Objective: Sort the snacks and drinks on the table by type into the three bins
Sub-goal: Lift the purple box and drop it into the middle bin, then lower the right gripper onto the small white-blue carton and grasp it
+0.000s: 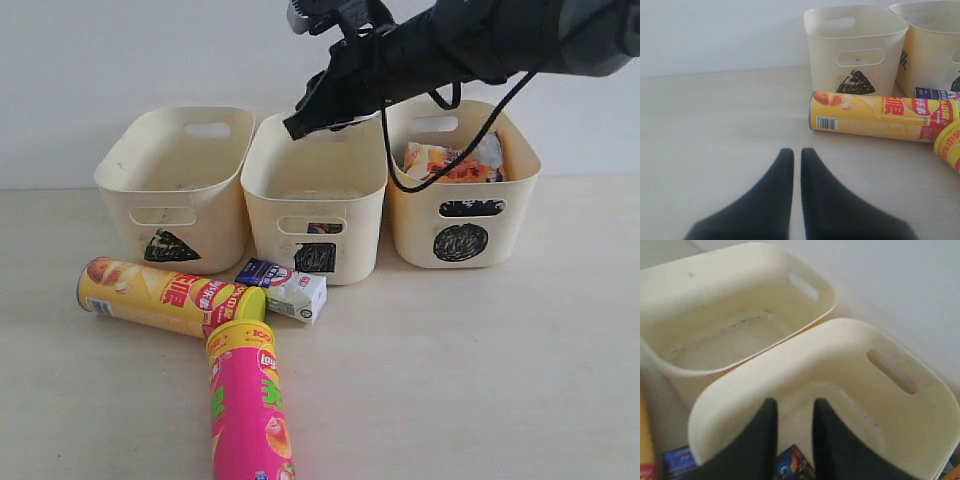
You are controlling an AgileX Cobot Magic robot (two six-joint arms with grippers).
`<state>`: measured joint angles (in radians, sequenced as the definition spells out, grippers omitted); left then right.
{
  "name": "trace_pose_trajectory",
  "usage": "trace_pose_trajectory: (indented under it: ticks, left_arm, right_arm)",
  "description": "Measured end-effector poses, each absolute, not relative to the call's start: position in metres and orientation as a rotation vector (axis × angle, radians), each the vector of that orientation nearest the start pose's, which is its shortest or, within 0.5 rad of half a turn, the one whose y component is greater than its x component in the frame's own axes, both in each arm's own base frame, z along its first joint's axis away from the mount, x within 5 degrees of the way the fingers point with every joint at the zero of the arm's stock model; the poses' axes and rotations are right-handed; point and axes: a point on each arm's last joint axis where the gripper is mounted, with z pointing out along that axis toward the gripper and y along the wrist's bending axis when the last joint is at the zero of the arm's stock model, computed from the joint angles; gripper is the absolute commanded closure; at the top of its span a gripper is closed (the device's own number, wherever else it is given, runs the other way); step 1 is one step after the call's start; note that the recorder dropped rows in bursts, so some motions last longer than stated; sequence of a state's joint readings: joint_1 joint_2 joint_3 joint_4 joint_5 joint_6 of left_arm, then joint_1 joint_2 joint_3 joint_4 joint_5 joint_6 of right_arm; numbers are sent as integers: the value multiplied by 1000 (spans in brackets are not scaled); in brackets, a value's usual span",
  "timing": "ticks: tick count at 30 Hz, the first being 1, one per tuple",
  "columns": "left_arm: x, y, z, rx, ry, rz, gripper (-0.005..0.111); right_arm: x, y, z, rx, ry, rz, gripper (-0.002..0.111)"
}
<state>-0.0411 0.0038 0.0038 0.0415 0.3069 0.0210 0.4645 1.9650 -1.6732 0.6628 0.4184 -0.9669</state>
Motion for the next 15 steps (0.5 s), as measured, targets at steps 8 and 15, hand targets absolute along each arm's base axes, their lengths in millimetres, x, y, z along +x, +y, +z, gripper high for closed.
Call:
trace_pose_trajectory:
  ticks: [8,15]
  left_arm:
    - [55,-1,184,82,1796,25,102]
    - [55,-1,184,82,1796,25,102]
  right_arm:
    - [382,232,287,-1320,1949,430,108]
    - [364,240,277,-1548,1962,493,95]
